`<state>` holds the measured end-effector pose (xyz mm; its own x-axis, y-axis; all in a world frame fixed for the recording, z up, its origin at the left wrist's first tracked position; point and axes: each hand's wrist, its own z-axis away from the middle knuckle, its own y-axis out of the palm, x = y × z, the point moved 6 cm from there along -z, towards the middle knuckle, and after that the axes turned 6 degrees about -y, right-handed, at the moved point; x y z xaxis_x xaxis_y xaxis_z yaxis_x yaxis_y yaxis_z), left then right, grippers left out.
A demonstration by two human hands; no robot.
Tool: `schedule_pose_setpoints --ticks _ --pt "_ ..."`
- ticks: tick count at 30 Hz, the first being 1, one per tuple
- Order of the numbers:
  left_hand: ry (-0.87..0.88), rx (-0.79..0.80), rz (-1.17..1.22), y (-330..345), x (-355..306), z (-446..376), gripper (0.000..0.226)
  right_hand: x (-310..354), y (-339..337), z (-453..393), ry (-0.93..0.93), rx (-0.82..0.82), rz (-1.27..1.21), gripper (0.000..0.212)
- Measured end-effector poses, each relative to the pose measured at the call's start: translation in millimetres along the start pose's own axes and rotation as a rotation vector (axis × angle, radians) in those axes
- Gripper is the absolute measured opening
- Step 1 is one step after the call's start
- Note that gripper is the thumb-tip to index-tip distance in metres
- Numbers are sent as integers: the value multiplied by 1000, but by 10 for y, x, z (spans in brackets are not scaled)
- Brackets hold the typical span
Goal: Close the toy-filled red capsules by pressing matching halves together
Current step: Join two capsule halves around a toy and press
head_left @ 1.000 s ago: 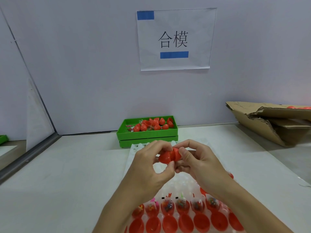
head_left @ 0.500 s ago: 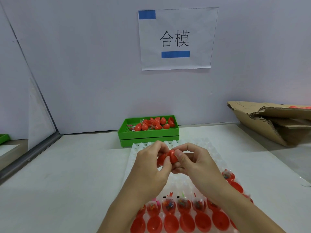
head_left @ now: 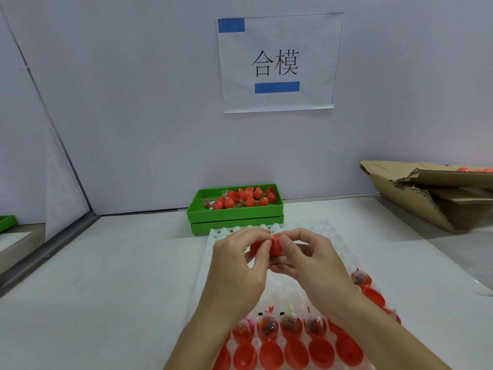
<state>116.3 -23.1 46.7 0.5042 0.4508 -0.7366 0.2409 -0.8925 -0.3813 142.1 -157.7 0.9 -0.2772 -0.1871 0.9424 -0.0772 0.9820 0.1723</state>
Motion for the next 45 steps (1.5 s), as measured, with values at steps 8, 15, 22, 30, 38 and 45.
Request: schedule_pose_setpoints --ticks 8,15,22,30,38,45 --pt "-102 -31 195 7 67 -8 12 47 -3 9 -25 23 35 12" --pt "-134 110 304 26 138 -19 35 87 -12 -2 -65 36 15 10" --pt "-185 100 325 -9 174 -48 43 117 -16 -12 -104 121 77 13" --pt "-204 97 358 -16 162 -39 48 162 -20 -12 -87 247 5 16" --pt "-199 104 397 -14 140 -41 35 170 -32 -22 -95 265 -56 22" --pt "-183 125 401 10 131 -30 29 182 -52 -37 -101 332 -42 18"
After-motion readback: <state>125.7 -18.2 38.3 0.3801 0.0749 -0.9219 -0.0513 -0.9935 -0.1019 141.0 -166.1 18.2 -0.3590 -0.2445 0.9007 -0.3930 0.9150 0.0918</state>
